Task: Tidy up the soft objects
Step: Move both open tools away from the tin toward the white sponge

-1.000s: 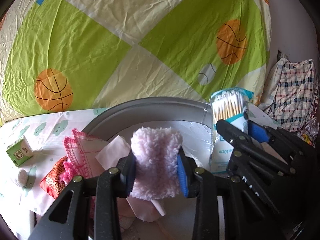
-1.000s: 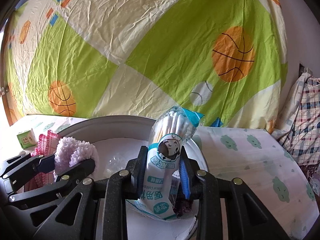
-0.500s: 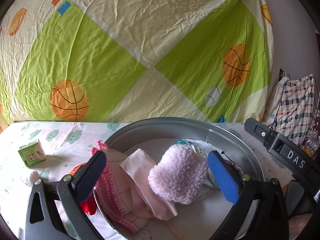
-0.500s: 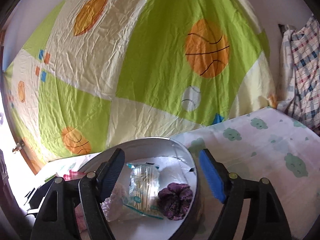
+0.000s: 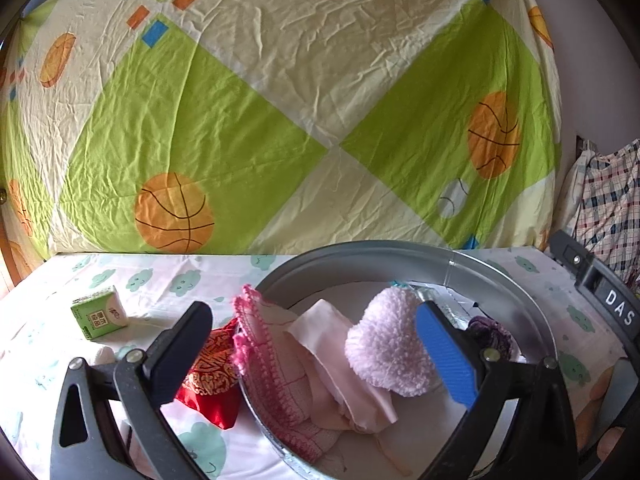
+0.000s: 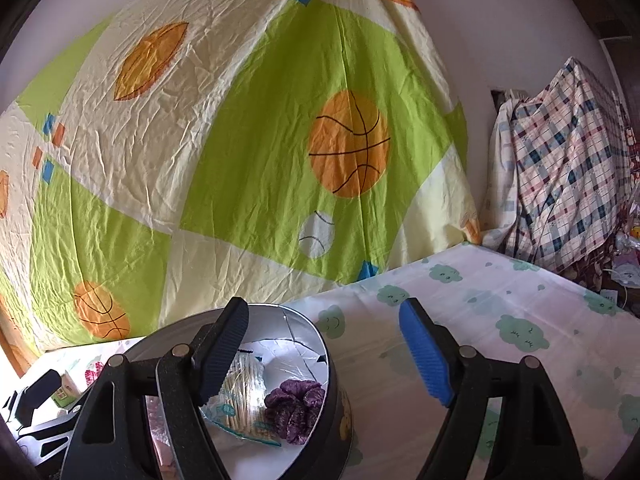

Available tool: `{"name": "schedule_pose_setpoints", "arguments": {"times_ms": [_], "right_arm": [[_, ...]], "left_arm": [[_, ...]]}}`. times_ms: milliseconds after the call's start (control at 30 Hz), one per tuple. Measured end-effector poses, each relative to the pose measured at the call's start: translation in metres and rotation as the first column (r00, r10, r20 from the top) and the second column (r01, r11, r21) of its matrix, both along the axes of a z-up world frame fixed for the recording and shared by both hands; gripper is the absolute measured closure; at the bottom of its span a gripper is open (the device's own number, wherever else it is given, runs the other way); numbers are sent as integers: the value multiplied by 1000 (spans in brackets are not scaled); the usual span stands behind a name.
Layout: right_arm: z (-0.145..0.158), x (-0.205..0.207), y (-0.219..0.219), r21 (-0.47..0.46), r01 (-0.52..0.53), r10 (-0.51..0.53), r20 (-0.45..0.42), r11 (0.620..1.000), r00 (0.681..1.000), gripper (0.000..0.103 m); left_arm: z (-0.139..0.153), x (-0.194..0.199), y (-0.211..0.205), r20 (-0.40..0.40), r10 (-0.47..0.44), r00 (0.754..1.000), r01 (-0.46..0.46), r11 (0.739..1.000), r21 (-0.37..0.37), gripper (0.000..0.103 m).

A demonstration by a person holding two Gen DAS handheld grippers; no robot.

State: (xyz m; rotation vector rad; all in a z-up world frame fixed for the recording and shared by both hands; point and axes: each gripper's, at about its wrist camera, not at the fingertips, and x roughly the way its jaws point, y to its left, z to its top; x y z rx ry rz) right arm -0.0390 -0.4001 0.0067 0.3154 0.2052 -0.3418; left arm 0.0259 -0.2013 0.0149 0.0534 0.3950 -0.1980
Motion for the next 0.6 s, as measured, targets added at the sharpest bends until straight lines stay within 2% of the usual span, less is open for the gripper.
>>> {"name": "schedule_pose_setpoints", "arguments": {"times_ms": [200,333,467,600], "right_arm": [[6,-20,20,-126,106,-96,82,986,992,13],[11,-28,33,-183,129,-110,112,975,988,12],[12,-35,37,-183,137,-115,126,974,985,12],[10,-38,35,-123,110,-98,100,986,990,12]], "left_arm": [[0,-4,4,42,27,999,-29,999,38,0],[-2,-4,6,35,24,999,-26,999,41,0],[-3,-6,7,33,21,999,-23,999,48,0],[-4,-10,9,29,15,999,-16,999,50,0]]}}
